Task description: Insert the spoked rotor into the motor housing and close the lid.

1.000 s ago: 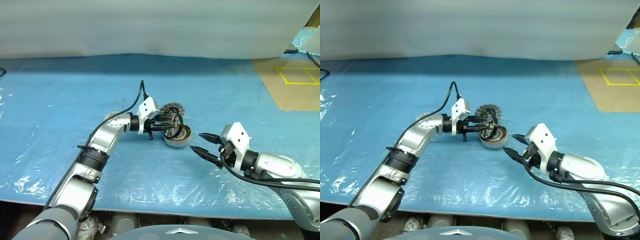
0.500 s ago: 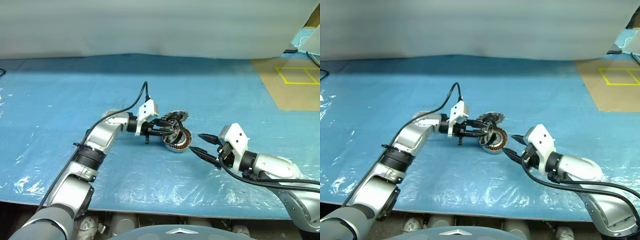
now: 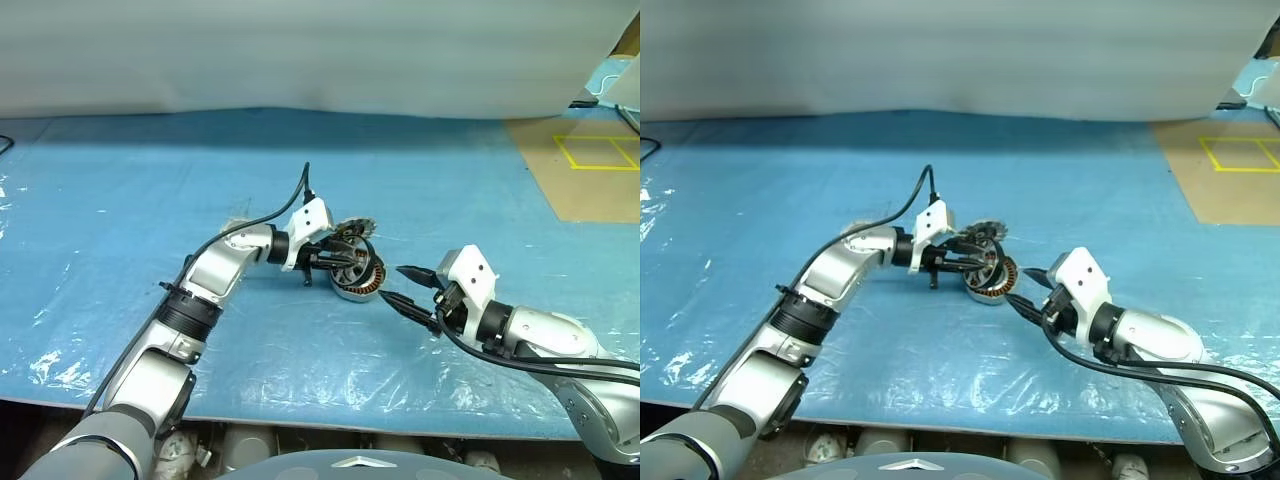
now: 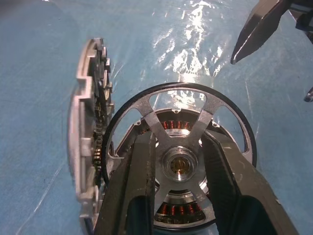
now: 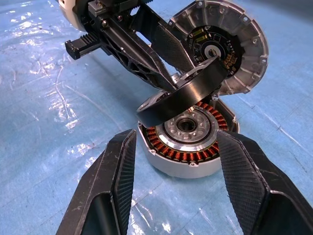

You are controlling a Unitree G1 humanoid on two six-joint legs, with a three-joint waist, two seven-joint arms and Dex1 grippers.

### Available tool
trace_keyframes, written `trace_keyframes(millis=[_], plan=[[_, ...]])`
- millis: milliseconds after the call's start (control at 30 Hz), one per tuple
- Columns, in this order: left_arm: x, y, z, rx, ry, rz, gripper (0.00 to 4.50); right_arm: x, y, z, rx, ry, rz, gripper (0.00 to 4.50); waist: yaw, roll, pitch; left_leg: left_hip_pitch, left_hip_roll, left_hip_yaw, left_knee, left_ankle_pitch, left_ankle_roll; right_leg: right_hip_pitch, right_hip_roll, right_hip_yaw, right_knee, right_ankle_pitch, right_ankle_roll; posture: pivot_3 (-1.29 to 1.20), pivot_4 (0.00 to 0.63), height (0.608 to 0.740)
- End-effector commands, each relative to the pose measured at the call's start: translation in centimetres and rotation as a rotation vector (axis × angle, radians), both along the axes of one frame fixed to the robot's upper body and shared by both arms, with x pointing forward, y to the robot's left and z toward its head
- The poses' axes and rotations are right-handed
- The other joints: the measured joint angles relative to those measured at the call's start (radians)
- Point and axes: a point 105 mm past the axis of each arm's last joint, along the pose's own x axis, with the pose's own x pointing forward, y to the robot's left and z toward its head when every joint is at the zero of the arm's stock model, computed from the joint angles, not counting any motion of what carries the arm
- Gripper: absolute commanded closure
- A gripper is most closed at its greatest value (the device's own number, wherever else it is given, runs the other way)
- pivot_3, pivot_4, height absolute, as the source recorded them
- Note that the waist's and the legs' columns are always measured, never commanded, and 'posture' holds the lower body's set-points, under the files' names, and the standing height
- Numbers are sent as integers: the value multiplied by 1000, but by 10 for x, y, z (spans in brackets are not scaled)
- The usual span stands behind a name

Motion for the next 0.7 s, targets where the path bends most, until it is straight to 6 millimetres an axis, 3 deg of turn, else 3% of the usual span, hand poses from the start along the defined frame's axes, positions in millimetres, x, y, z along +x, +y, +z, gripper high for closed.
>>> trace_keyframes(millis=[33,300,467,533,633,700], plan=[[-1,-2,0,48,-16,-5,3398,-2,8,10,3,-45,26,1829,0,0,0,0,0,0,0,0,0,0,0,0,0,0,0,0,150,740],[2,-1,-7,107,-2,23,3398,-1,7,11,-5,-49,18,1829,0,0,0,1,0,0,0,0,0,2,0,0,0,0,0,0,150,740],[16,-2,-8,133,-40,98,1873,0,7,13,-4,-51,11,1829,0,0,0,1,0,0,0,0,0,1,0,0,-1,0,0,0,150,740],[20,-3,-8,136,-28,120,1873,0,7,13,-4,-50,9,1829,0,0,0,0,0,0,0,0,0,1,0,0,-1,0,0,0,150,740],[25,-5,6,70,-50,139,1873,-1,7,13,-3,-49,7,1829,0,0,0,0,0,0,0,0,0,1,0,0,-1,0,0,0,150,740],[16,-8,29,-56,-48,75,1873,-1,8,13,0,-48,7,1829,0,-1,1,0,0,0,-1,0,0,1,0,0,-1,0,0,0,150,740]])
